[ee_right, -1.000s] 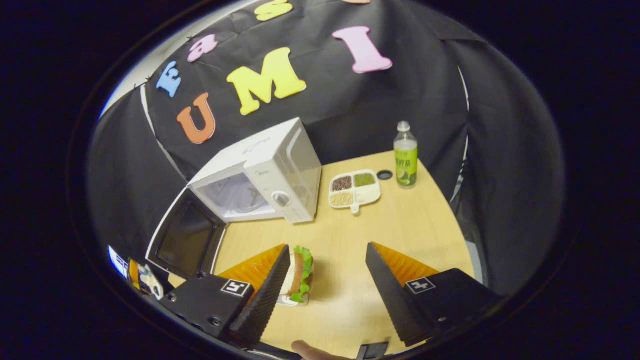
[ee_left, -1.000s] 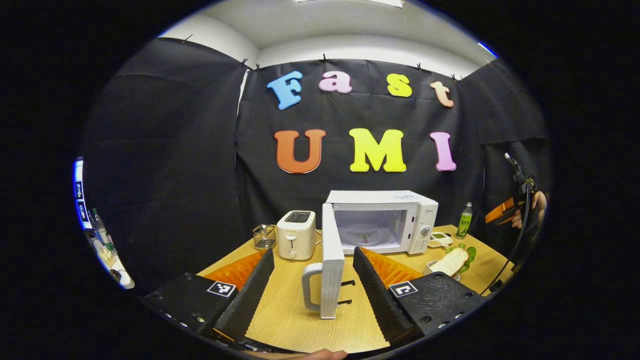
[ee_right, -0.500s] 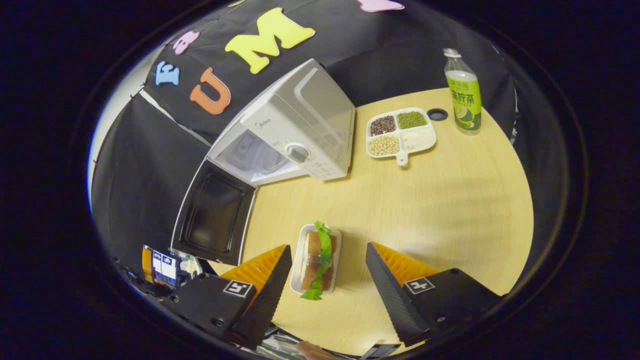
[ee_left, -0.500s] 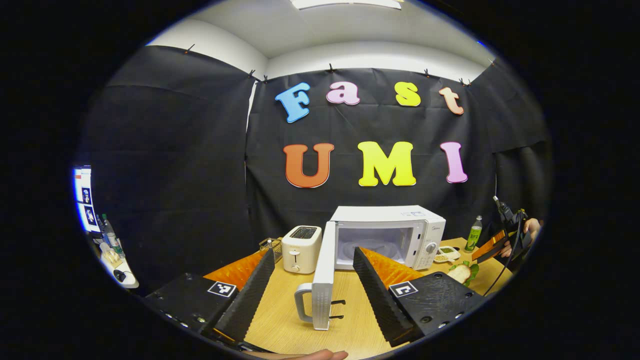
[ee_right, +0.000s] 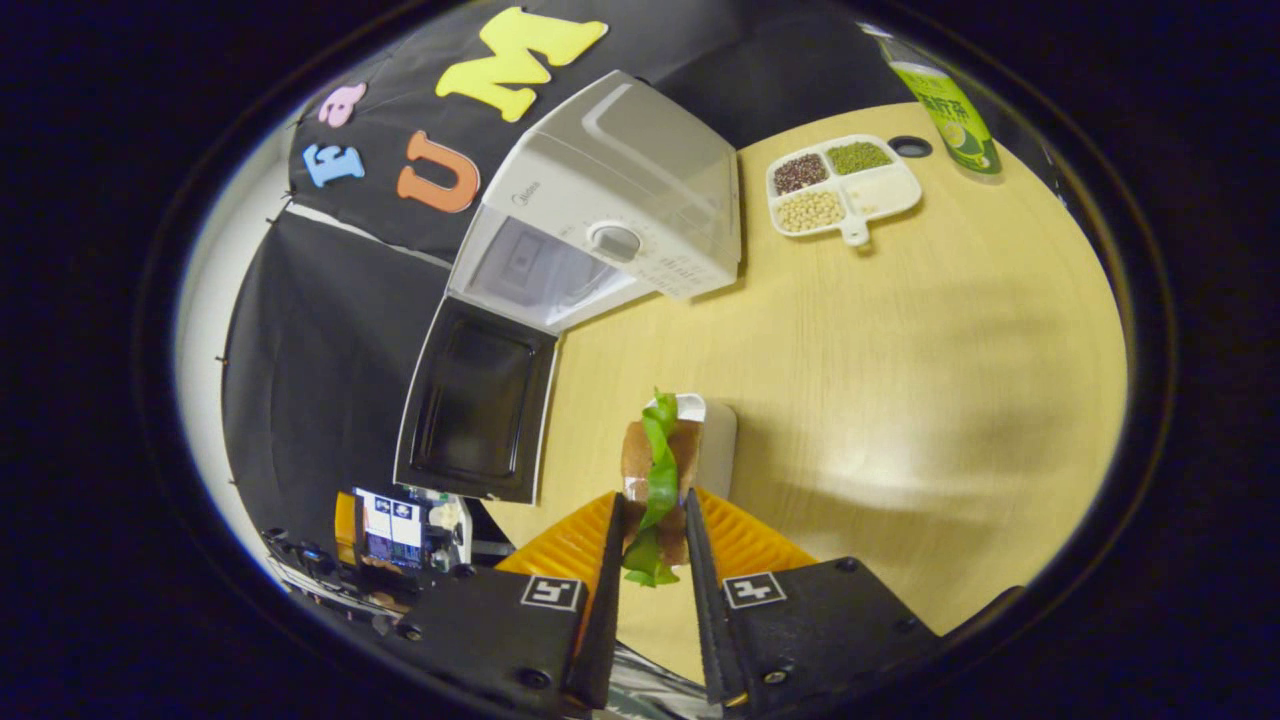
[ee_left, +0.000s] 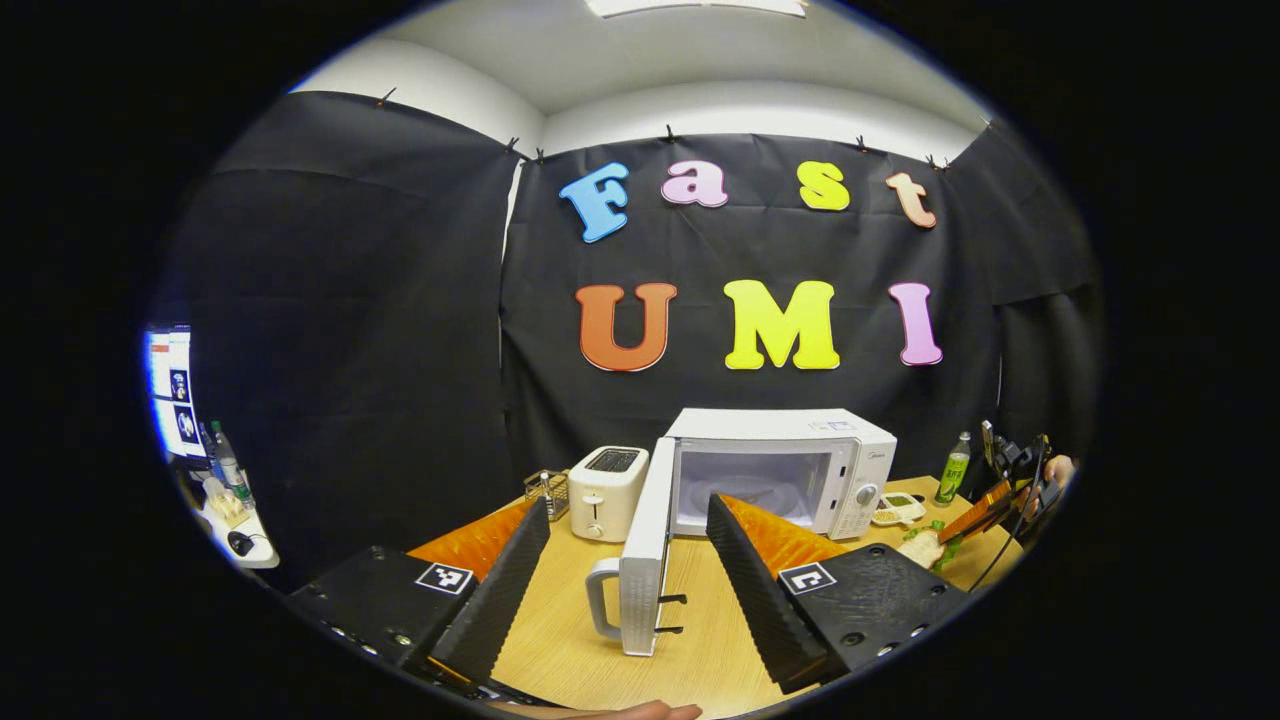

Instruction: Open the microwave oven with the left hand, put the food in, and close the microwave oven.

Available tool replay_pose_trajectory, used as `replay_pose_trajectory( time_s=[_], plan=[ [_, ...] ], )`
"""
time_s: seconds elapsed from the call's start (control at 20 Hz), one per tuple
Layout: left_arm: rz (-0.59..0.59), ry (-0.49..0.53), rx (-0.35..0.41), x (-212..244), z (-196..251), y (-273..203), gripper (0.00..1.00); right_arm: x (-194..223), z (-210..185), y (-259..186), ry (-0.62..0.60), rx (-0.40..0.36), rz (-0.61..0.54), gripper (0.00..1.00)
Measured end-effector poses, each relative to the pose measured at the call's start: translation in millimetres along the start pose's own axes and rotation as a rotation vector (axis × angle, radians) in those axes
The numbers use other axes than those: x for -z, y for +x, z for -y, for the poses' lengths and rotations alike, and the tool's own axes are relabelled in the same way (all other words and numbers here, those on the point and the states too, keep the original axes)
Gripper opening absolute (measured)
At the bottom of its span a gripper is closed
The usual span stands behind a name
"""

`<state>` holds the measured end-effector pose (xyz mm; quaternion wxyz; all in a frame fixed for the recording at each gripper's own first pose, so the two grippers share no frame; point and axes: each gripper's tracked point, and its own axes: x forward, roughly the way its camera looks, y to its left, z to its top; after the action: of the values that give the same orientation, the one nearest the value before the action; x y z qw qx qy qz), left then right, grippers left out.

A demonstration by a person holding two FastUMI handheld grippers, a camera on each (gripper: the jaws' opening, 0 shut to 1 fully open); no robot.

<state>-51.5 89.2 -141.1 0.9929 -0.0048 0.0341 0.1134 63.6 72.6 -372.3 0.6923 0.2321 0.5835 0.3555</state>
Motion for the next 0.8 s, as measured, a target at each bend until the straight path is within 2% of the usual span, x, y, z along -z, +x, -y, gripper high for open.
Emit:
replay_pose_trajectory(
  time_s=[0.3, 0.35, 0.4, 0.45, 0.6, 0.65, 0.7, 0.8],
  plan=[
    [0.023, -0.023, 0.044, -5.0, 1.6, -18.7, 0.95, 9.1, -28.1, -28.1, -0.107, 0.085, 0.071, 0.36],
    [0.029, -0.028, 0.052, -5.3, 1.4, -22.2, 1.00, 9.6, -34.6, -31.6, -0.133, 0.097, 0.079, 0.36],
    [0.035, -0.032, 0.061, -6.7, 2.6, -25.6, 0.95, 9.6, -42.0, -34.6, -0.164, 0.110, 0.092, 0.27],
    [0.038, -0.037, 0.070, -6.3, 3.7, -28.4, 0.95, 9.8, -46.6, -35.7, -0.198, 0.127, 0.101, 0.25],
    [0.040, -0.051, 0.097, -2.6, 5.7, -35.4, 0.95, 14.9, -44.4, -25.2, -0.253, 0.190, 0.088, 0.22],
    [0.035, -0.051, 0.101, -0.5, 5.6, -36.5, 0.95, 16.4, -42.7, -20.5, -0.248, 0.209, 0.077, 0.29],
    [0.031, -0.050, 0.101, 1.7, 3.1, -37.3, 0.95, 17.3, -41.9, -17.7, -0.261, 0.223, 0.069, 0.21],
    [0.031, -0.047, 0.100, 2.9, -0.8, -39.2, 0.95, 19.1, -40.1, -12.7, -0.277, 0.247, 0.046, 0.21]
  ],
)
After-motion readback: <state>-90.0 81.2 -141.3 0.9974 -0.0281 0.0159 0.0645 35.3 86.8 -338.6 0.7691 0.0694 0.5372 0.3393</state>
